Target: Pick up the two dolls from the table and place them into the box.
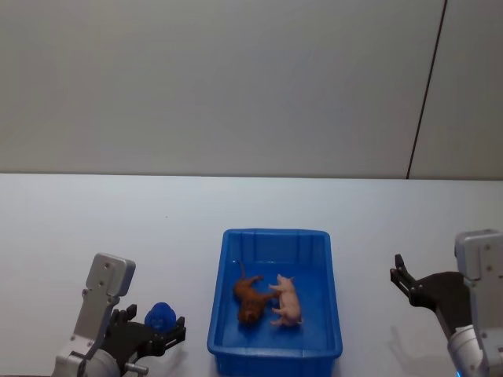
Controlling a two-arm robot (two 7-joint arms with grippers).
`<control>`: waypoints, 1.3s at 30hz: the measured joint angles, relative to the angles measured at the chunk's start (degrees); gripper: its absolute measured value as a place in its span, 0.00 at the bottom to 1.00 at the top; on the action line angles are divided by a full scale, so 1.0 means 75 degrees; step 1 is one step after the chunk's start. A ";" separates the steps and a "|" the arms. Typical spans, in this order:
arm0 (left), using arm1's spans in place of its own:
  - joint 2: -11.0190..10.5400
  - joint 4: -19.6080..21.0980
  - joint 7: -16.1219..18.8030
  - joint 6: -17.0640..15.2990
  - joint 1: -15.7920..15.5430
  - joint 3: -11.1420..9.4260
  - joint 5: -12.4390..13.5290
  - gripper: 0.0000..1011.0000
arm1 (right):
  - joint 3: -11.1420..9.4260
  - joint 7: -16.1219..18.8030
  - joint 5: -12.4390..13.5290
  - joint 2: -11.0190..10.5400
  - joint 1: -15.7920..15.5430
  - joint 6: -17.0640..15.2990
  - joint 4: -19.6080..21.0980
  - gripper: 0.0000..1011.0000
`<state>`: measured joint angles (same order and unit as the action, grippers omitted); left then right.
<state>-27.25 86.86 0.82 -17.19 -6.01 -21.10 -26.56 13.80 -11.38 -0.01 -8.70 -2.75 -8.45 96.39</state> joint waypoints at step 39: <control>0.0181 -0.0551 -0.0379 0.0384 -0.0203 0.0076 0.0410 0.41 | 0.0000 0.0001 0.0000 -0.0001 0.0000 0.0000 0.0000 0.99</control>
<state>-25.90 82.73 -2.03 -14.30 -7.53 -20.53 -23.49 13.80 -11.37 -0.01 -8.71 -2.75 -8.45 96.38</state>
